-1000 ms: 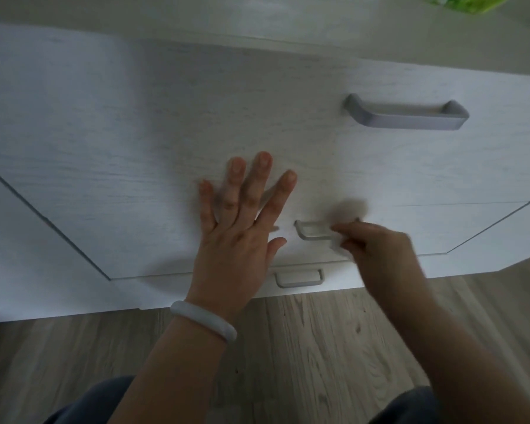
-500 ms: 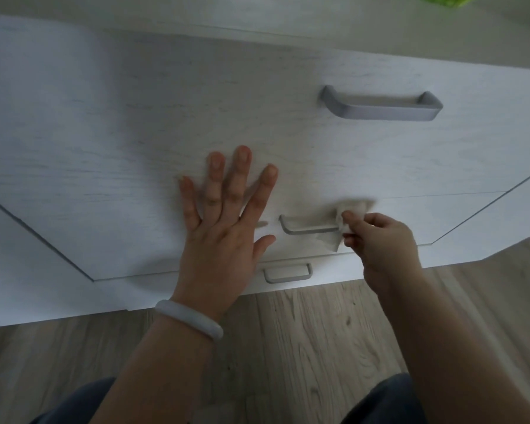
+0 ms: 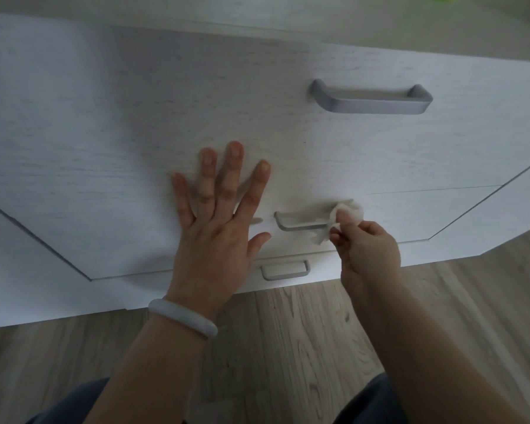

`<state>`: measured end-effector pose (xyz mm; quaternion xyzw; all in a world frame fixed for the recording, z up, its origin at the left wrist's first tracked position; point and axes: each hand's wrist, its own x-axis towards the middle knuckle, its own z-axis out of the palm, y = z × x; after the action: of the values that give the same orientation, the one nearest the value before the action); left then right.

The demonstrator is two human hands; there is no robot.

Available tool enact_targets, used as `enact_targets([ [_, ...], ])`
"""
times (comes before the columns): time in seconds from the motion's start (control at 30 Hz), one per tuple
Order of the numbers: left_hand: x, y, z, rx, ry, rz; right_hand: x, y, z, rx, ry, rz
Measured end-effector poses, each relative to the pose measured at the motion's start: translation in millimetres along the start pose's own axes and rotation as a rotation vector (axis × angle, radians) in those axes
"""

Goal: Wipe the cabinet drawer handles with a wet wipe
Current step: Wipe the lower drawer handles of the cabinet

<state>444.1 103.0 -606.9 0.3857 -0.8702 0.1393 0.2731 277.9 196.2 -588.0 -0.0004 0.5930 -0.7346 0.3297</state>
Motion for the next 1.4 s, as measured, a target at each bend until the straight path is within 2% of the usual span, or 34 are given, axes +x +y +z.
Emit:
enact_targets([
  [0.27, 0.4, 1.6, 3.8, 0.03, 0.015, -0.006, -10.4, 1.2, -0.4, 0.005, -0.014, -0.007],
  [0.43, 0.6, 3.0, 4.0, 0.034, 0.024, -0.002, -21.7, 11.5, 8.0, 0.112, -0.078, 0.134],
  [0.63, -0.4, 1.5, 0.4, 0.034, 0.02, 0.007, -14.4, 6.5, 7.8, 0.218, -0.086, 0.21],
  [0.77, -0.8, 3.0, -0.9, 0.031, 0.026, 0.0, -25.3, 22.2, 20.9, 0.209, -0.193, 0.33],
  [0.97, -0.9, 2.1, -1.9, 0.032, 0.02, 0.004, -4.7, 4.0, 4.6, 0.312, -0.065, 0.311],
  [1.13, 0.0, 2.9, -1.2, 0.031, 0.004, -0.002, -19.9, 19.1, 16.7, 0.264, -0.169, 0.369],
  [1.3, -0.3, 2.0, -2.9, 0.026, 0.013, 0.0, 3.5, -1.5, 1.8, 0.364, -0.054, 0.341],
  [1.4, -1.0, 2.4, -3.3, 0.013, 0.009, -0.004, -4.8, 10.0, 8.7, 0.355, -0.084, 0.33],
])
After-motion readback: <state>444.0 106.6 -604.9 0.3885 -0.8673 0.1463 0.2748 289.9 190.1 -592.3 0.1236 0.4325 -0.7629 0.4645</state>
